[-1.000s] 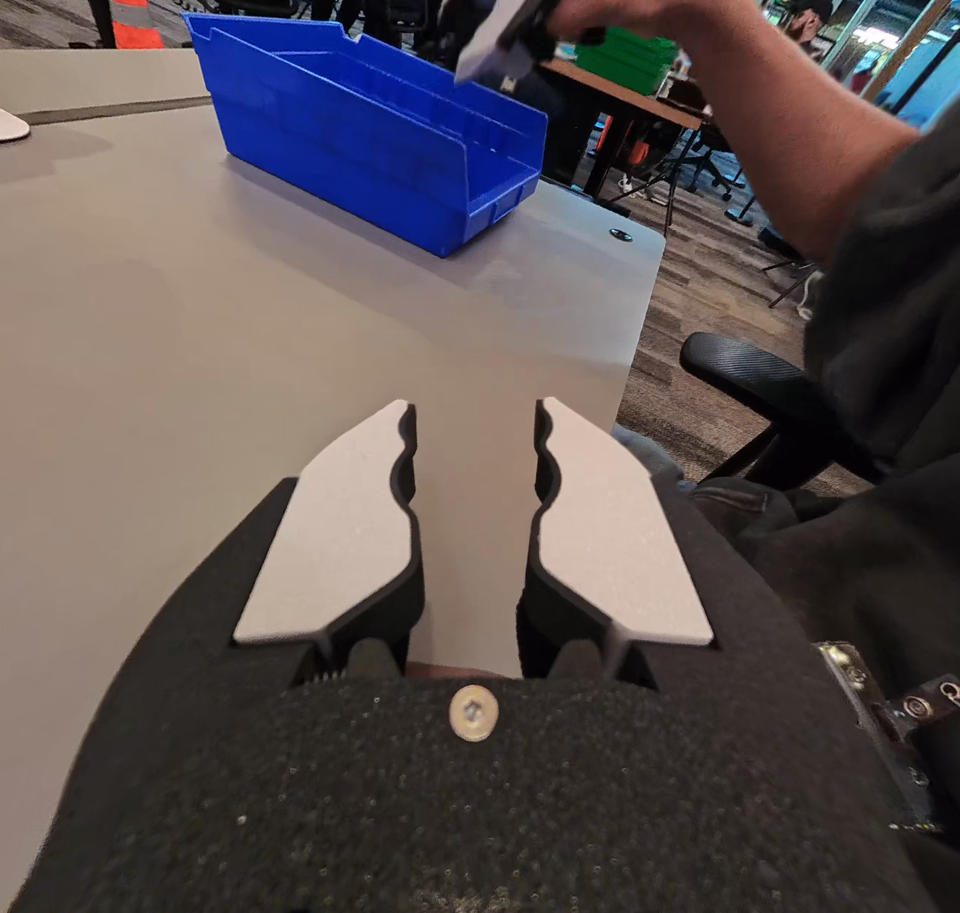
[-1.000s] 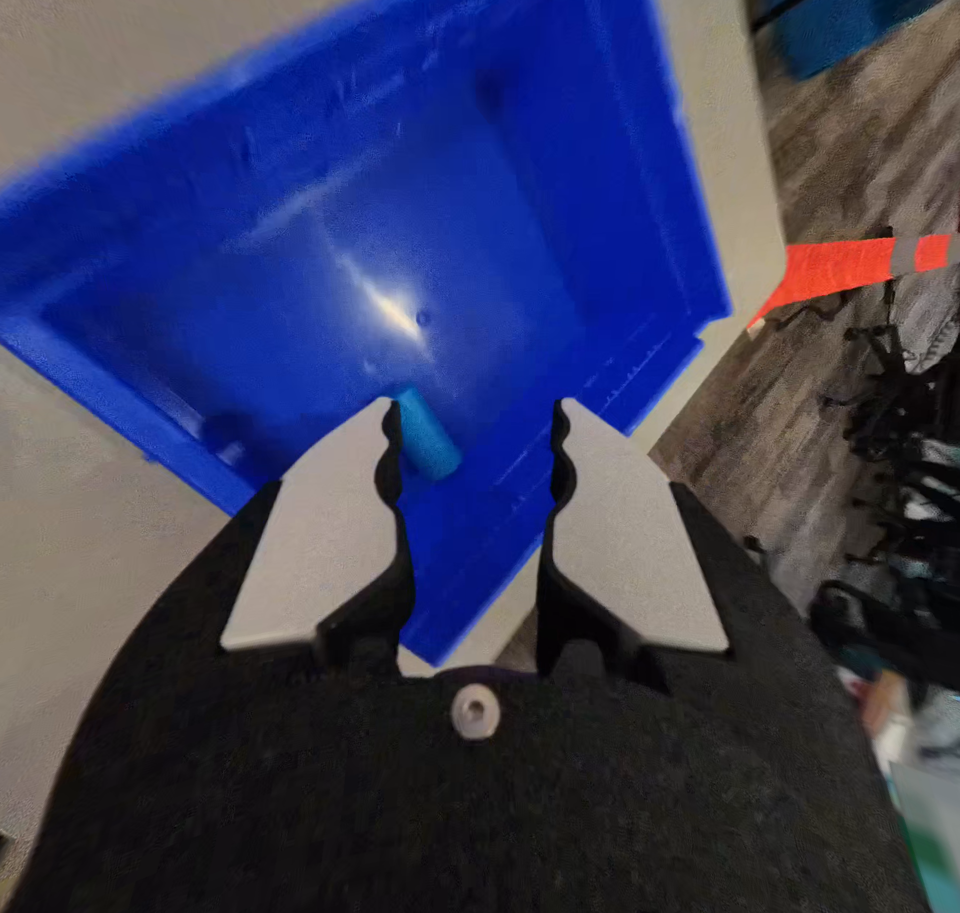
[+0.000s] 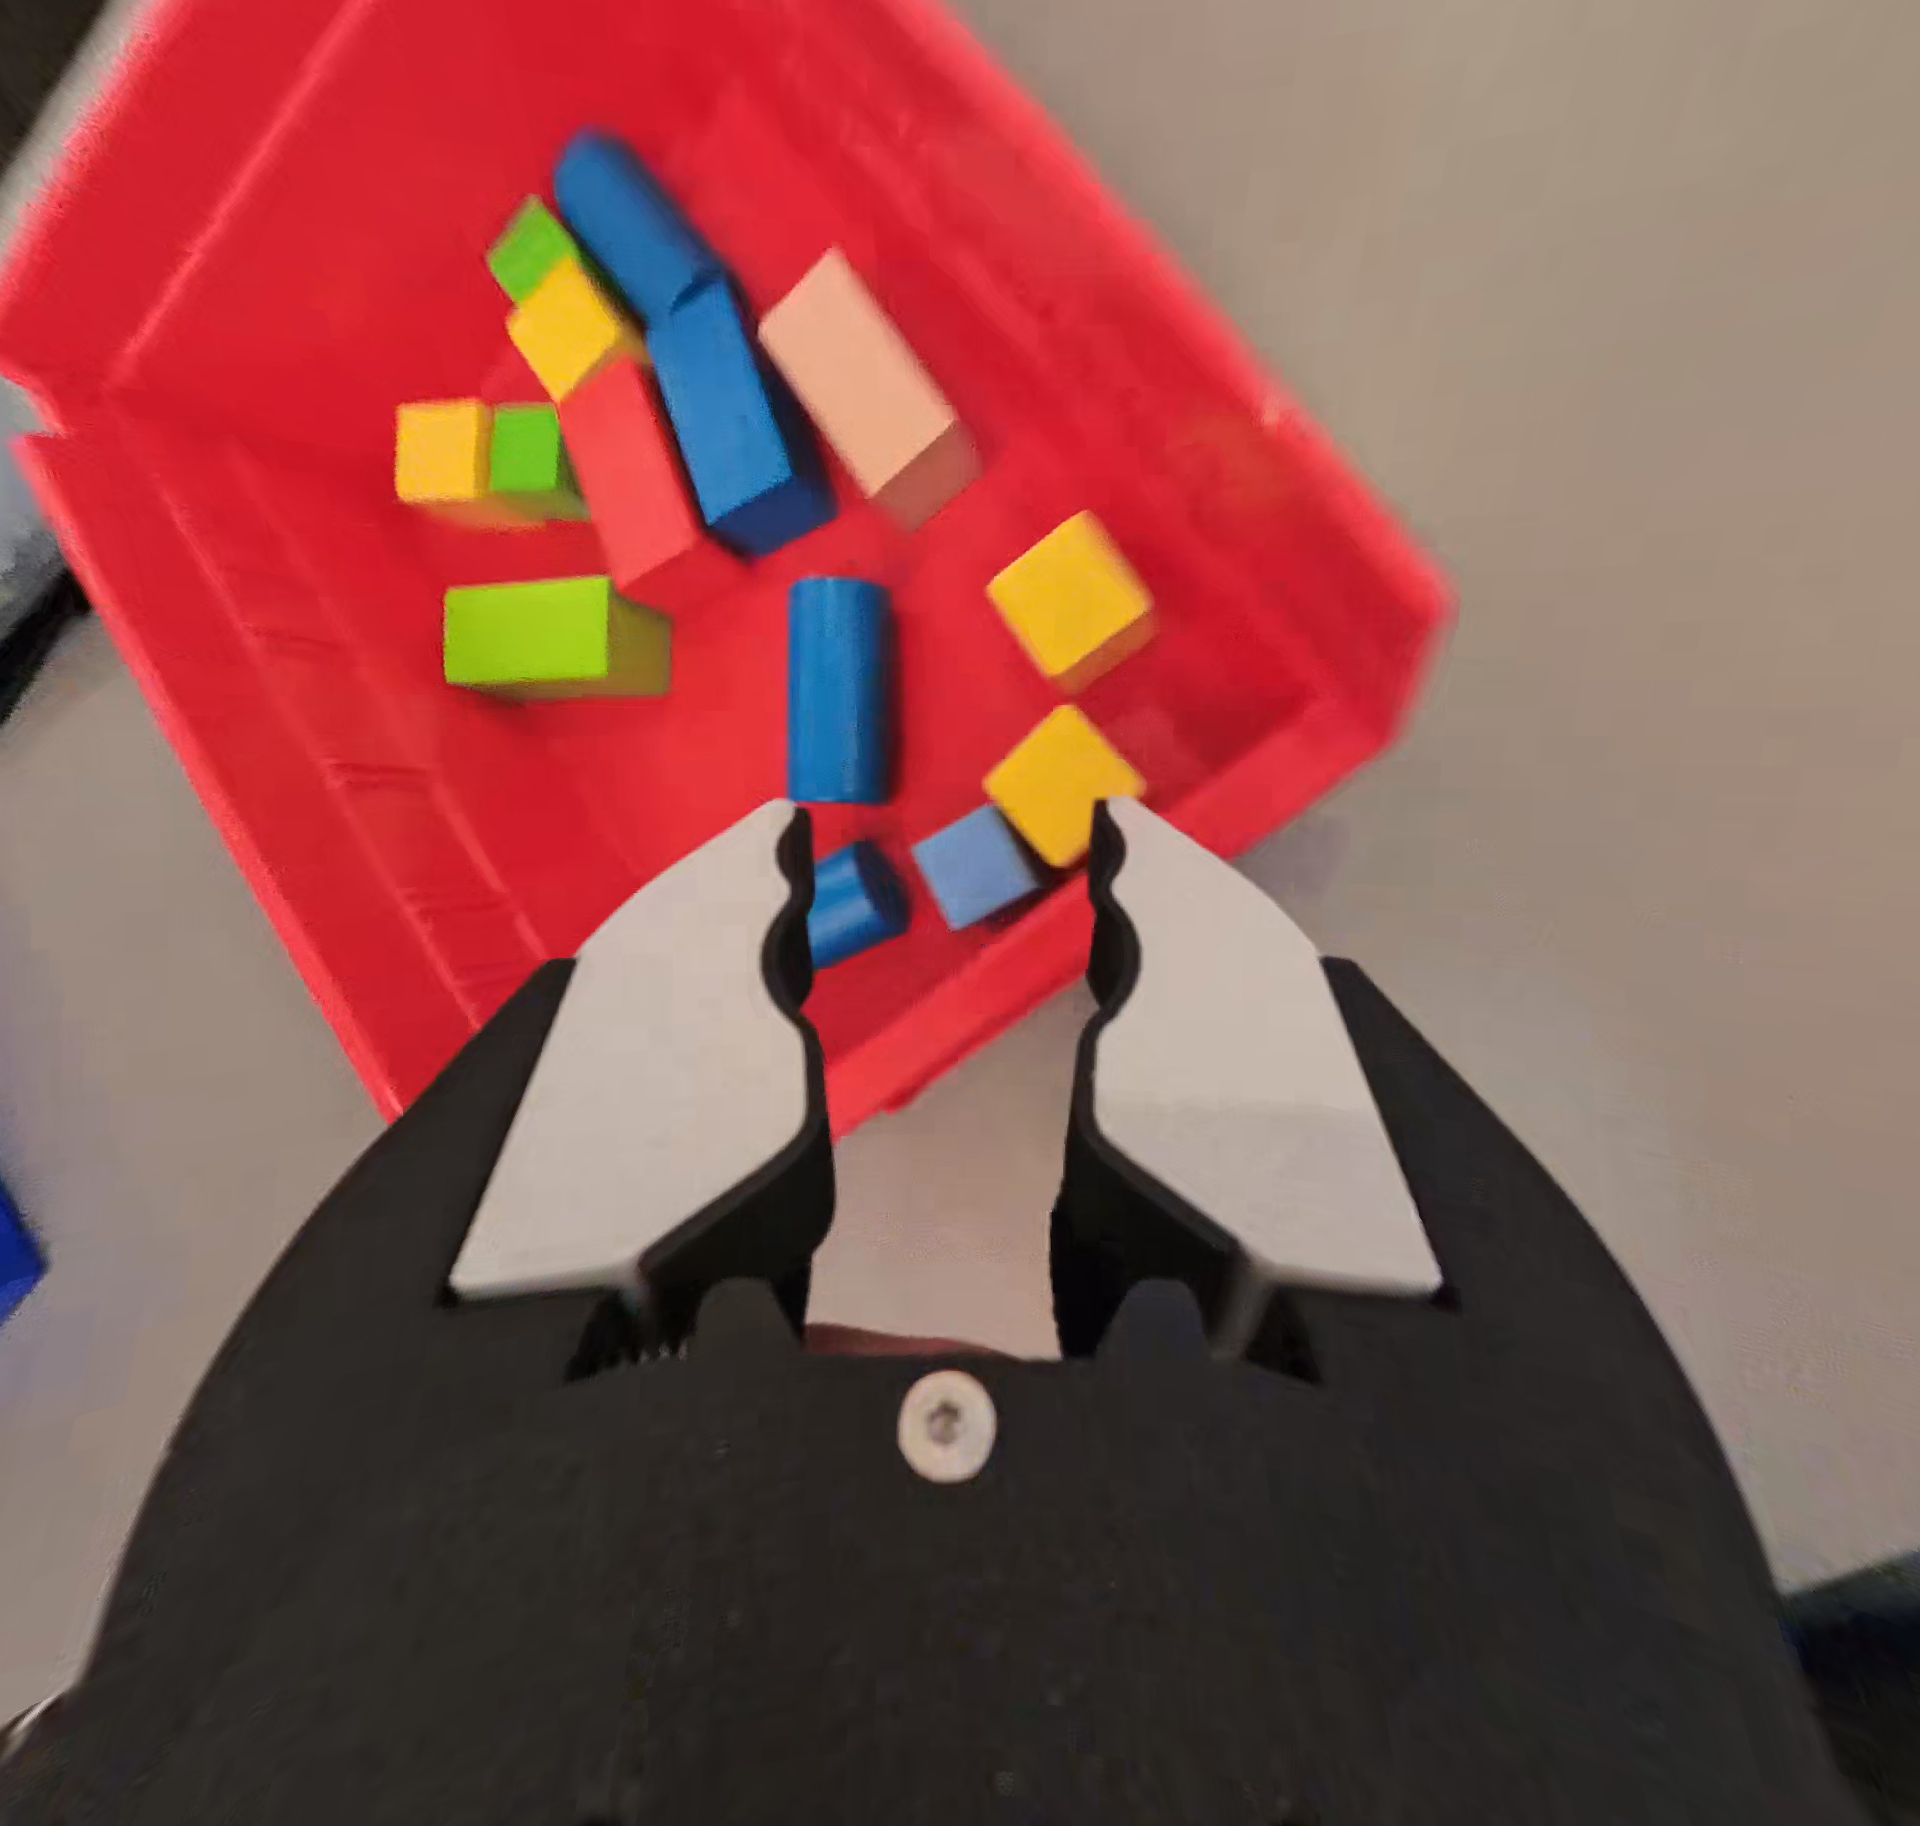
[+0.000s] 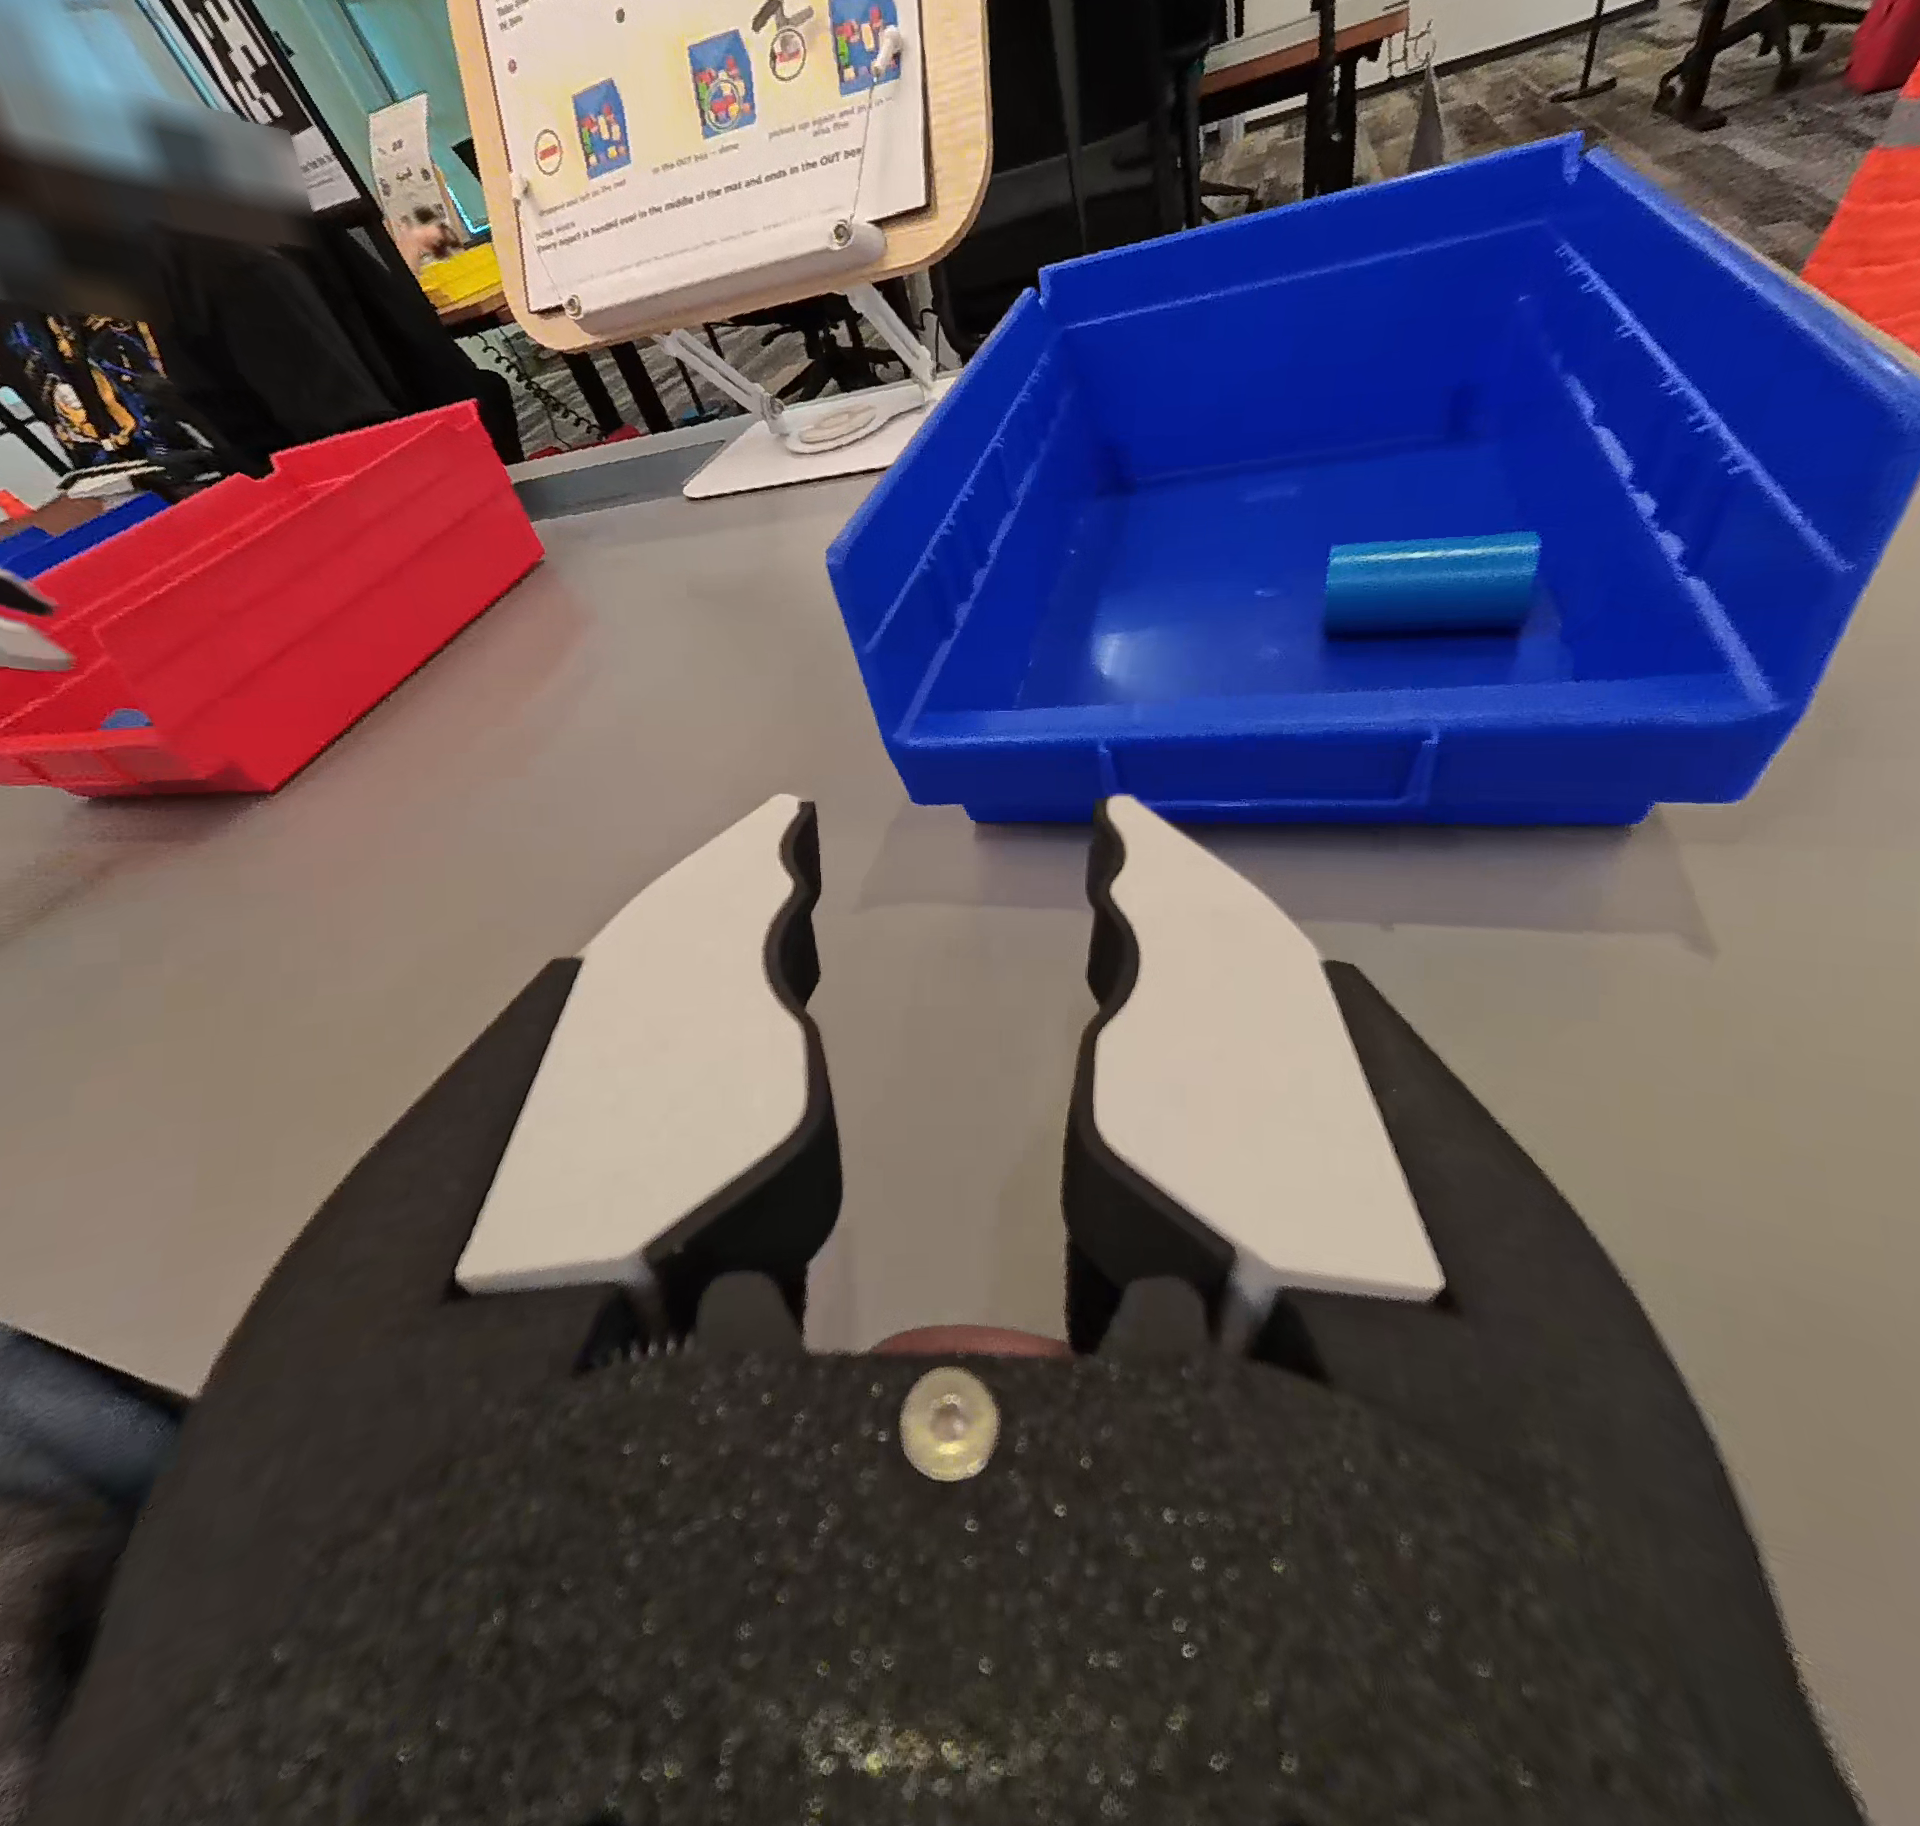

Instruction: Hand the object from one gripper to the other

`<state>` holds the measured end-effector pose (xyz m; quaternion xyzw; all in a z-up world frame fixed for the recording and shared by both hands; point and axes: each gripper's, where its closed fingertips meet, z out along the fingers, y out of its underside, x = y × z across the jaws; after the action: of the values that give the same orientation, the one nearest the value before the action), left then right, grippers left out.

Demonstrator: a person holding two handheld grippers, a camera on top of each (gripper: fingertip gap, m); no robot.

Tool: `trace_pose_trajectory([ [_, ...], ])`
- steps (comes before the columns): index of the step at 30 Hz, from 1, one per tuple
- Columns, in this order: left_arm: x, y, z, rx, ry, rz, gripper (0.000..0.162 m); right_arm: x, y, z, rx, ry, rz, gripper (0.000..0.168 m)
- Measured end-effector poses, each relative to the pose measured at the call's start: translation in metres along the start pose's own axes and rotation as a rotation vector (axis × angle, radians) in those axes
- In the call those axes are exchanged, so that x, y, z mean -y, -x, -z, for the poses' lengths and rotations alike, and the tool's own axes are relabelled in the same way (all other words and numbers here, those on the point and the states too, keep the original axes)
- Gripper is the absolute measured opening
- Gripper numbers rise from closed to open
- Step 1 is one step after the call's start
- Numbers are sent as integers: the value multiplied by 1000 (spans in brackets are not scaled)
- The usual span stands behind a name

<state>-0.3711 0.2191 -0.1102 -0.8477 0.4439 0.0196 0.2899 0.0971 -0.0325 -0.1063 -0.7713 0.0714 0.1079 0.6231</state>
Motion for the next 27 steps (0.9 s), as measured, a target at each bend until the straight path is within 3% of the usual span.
trace_pose_trajectory([
  [9, -32, 37, -83, -110, 325, 74, 49, -7, 6, -3, 24, 37, 24, 47],
  [12, -30, 27, -91, -180, 310, 80, 32, -8, 6, -4, 28, 44, 17, 47],
  [16, -30, 30, -87, -152, 300, 86, 32, -10, 6, -6, 28, 52, 16, 46],
  [21, 5, 29, -40, -275, -51, 250, 31, -7, 8, -7, 37, 40, 16, 46],
  [27, 72, -38, 87, -642, -753, 293, 31, 20, 54, -33, 258, 32, 38, 47],
])
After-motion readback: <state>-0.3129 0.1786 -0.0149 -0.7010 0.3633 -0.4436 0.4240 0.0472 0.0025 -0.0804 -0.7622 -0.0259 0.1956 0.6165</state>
